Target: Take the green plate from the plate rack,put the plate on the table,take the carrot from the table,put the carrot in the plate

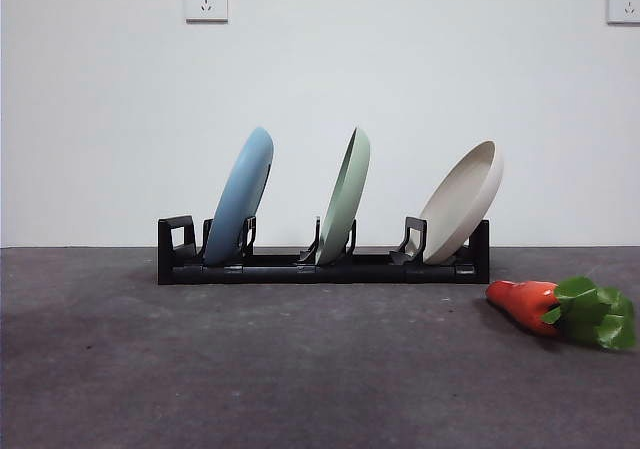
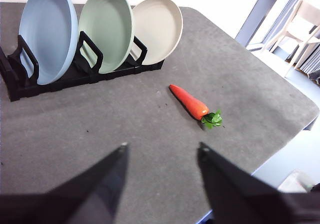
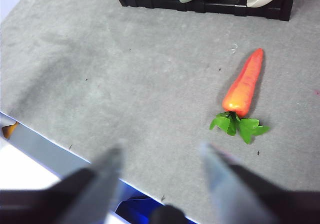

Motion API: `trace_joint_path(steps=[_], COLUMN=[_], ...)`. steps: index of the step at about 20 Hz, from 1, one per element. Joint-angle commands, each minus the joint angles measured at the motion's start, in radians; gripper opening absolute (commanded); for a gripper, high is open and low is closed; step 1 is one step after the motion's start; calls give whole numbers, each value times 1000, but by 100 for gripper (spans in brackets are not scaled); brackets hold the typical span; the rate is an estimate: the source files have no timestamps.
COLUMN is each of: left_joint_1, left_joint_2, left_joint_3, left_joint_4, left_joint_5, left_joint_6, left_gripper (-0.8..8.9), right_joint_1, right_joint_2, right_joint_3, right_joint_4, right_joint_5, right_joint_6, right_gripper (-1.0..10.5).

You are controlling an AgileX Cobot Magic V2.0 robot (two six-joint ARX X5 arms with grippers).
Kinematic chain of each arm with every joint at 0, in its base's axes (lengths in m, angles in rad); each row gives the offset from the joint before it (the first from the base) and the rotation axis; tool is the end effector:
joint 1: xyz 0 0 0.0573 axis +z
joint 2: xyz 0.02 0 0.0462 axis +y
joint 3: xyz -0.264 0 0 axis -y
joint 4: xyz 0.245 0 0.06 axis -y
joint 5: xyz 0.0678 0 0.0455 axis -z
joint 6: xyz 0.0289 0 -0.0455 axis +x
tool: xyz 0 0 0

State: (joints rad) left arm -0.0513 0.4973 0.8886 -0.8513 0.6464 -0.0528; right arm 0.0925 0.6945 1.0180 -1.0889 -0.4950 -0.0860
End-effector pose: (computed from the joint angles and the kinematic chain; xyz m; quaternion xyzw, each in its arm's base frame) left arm 0.0720 -0.0211 0.3380 -0.0910 0.2267 -0.3269 0.9129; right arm 0.0959 0.0227 0.3426 0.0364 0.3540 0.2841 0.8903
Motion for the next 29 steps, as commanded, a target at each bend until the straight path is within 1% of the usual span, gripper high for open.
trace_joint_path(steps=[1, 5, 7, 9, 12, 15, 18, 20, 24, 29], left_joint_1=[1, -5, -32, -81, -193, -327, -414, -448, -492, -514], left_joint_2=[14, 85, 148, 230, 387, 578, 779, 906, 1121, 1314], left_joint_3=[3, 28, 66, 119, 208, 315, 425, 488, 575, 593], left_joint_4=[14, 32, 64, 132, 284, 397, 492, 579, 731, 950], left_joint_5=[11, 17, 18, 15, -6, -136, -242, -311, -415, -516], left_joint_6=[-3, -4, -4, -11, -74, -82, -78, -77, -74, -74], left_gripper=[682, 682, 682, 682, 682, 682, 682, 682, 681, 680], right_joint_1=[3, 3, 3, 3, 3, 3, 3, 3, 3, 3], right_joint_2=[0, 0, 1, 7, 21, 35, 45, 49, 51, 51], right_joint_3=[2, 2, 2, 2, 2, 2, 2, 2, 2, 2], right_joint_4=[2, 2, 2, 2, 2, 1, -1, -9, -40, -50], right_joint_5=[-1, 0, 0, 0, 0, 0, 0, 0, 0, 0], right_joint_6=[7, 7, 7, 8, 8, 7, 7, 7, 6, 10], right_gripper=[692, 692, 692, 692, 692, 692, 692, 692, 692, 692])
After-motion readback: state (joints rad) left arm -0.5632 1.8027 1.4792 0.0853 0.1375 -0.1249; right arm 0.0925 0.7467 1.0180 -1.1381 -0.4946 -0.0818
